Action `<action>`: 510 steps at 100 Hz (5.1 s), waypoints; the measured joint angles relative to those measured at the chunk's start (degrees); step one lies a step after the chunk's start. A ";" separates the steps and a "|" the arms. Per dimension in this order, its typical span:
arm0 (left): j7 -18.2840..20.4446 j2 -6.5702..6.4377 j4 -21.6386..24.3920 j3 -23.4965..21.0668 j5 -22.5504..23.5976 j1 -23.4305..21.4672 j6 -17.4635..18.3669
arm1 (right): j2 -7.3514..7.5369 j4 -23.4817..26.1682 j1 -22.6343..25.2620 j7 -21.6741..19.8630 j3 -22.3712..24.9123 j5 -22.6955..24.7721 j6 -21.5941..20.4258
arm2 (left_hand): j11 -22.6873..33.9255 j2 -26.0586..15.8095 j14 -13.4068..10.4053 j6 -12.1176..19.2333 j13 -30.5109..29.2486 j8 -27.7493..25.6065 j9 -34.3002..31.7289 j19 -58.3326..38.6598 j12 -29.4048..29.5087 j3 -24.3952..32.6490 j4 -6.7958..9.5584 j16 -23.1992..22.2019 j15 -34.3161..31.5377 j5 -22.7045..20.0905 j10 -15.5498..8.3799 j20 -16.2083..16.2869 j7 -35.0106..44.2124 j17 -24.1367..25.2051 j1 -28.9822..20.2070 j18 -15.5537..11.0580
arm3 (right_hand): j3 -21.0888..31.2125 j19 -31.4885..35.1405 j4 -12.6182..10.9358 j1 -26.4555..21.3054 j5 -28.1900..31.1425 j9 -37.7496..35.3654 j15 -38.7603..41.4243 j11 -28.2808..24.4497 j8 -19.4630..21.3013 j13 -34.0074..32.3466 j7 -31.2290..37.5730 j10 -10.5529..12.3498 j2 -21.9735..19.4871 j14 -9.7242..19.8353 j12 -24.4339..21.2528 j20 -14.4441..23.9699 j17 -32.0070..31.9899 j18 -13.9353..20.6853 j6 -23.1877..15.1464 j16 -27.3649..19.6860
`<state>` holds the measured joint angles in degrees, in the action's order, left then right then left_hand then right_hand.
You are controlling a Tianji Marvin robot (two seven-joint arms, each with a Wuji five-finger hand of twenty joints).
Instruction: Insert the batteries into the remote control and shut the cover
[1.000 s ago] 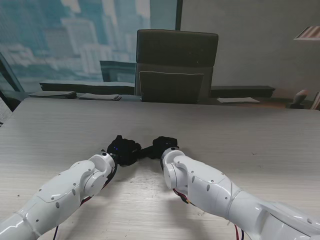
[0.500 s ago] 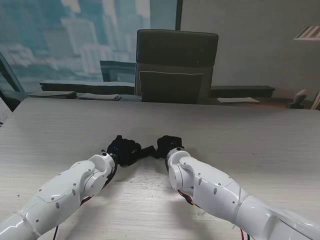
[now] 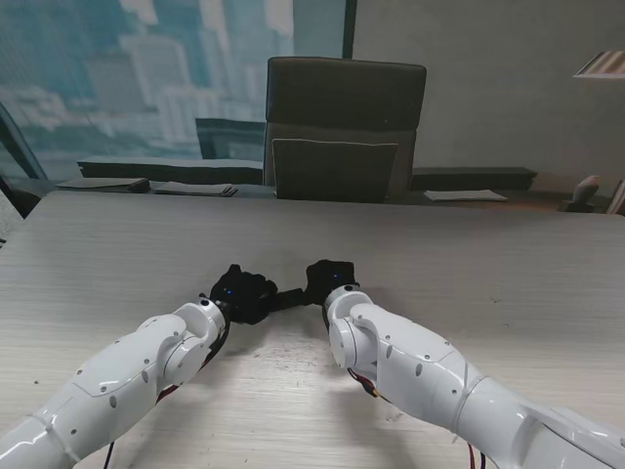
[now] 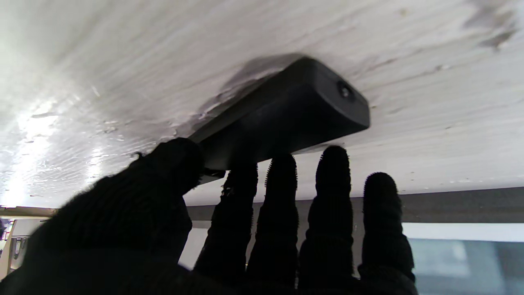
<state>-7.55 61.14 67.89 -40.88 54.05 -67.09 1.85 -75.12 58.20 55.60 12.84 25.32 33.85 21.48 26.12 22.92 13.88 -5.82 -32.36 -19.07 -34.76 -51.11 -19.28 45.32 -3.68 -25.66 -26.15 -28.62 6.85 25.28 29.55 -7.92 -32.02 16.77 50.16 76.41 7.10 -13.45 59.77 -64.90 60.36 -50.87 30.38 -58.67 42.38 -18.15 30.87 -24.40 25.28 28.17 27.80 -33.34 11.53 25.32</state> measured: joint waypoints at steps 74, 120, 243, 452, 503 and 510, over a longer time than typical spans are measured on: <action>-0.13 0.06 -0.08 0.62 -0.20 0.33 0.43 | -3.41 -5.54 -3.91 -2.30 -3.89 -3.42 0.78 | 0.00 0.00 0.11 0.08 0.00 -0.01 -0.09 0.00 0.00 0.02 0.00 -0.01 0.00 0.00 0.00 0.00 0.44 0.01 -0.01 0.00 | 0.05 0.40 0.06 1.38 1.56 -2.31 4.13 -4.22 4.58 -3.45 11.40 -0.35 1.08 0.01 0.00 0.13 3.06 0.09 2.99 0.60; -0.30 0.09 -0.19 0.56 -0.14 0.31 0.54 | -4.49 -6.68 -4.08 -1.20 -3.67 -4.27 0.38 | 0.00 0.00 0.11 0.11 0.00 -0.01 -0.14 0.07 0.00 0.02 0.00 -0.10 0.00 0.00 0.00 0.00 0.46 0.04 -0.02 0.00 | 5.13 0.43 4.68 -3.78 1.16 -2.33 4.18 -4.26 -3.12 -3.50 13.18 0.04 1.24 0.55 0.00 0.14 3.08 0.16 0.51 0.61; 3.77 -0.70 3.47 -4.42 3.40 -3.53 -1.14 | -4.35 -6.87 -3.48 0.42 -2.46 -4.49 -1.55 | -1.58 -0.17 -0.75 1.67 4.06 1.84 4.93 2.97 -0.15 -2.38 0.00 0.69 2.49 3.11 -1.14 0.00 -4.76 2.94 2.74 -0.01 | 14.86 0.43 7.23 -13.14 -1.83 -4.48 4.18 -4.29 -15.12 -5.30 16.62 0.82 1.00 1.20 0.00 0.13 2.86 0.88 -0.52 0.61; 0.98 -0.76 0.56 -0.96 0.99 -0.17 -0.28 | -5.45 -8.77 -4.37 -0.96 -3.72 -6.53 -3.85 | 7.44 4.52 -0.83 1.56 -1.48 -4.41 -1.26 1.81 -3.62 1.35 -1.91 0.03 0.44 0.69 0.32 0.01 13.80 0.09 -1.79 -0.02 | 8.48 0.33 1.28 -1.97 4.47 -5.93 5.05 -4.78 2.94 -5.95 14.63 0.91 3.26 1.20 0.00 0.01 2.20 1.02 0.36 0.61; -0.46 -0.54 -0.37 0.04 0.22 0.57 0.24 | -4.65 -7.32 -3.80 -1.02 -3.31 -5.90 -3.79 | 8.01 6.92 -0.81 1.55 -5.27 -3.75 -3.36 0.92 -5.67 -0.37 -2.99 -2.19 -4.26 -1.14 0.81 0.00 14.54 -1.12 -4.52 -0.03 | 7.61 0.33 1.29 -4.47 6.40 -6.83 5.10 -4.70 1.77 -6.96 11.61 0.91 0.97 0.60 0.00 0.01 2.67 1.05 0.30 0.61; -0.93 -0.46 -0.68 0.34 -0.04 0.79 0.51 | -4.65 -7.24 -3.79 -1.04 -3.29 -6.00 -3.79 | 7.79 7.48 -0.87 1.53 -6.39 -2.77 -4.36 0.34 -7.02 -1.47 -3.01 -2.93 -5.11 -1.57 0.80 0.01 15.35 -1.42 -5.35 -0.03 | 7.52 0.33 1.29 -5.50 7.19 -7.54 5.10 -4.14 1.15 -7.43 10.96 0.91 -0.24 0.44 0.00 0.01 3.01 1.05 0.87 0.52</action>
<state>-8.48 60.68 67.21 -40.54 54.01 -66.31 2.36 -79.77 50.96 51.81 11.80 22.03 27.84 17.69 33.91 30.40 13.01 -4.29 -38.75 -21.84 -39.12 -50.78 -26.31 43.85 -6.69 -28.58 -31.26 -30.19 7.65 25.28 44.91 -9.34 -37.36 16.74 57.68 76.74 8.39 -18.95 66.96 -72.44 65.46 -55.02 31.53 -66.10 53.34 -17.24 30.64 -23.95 25.28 28.18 30.81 -32.29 12.41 25.83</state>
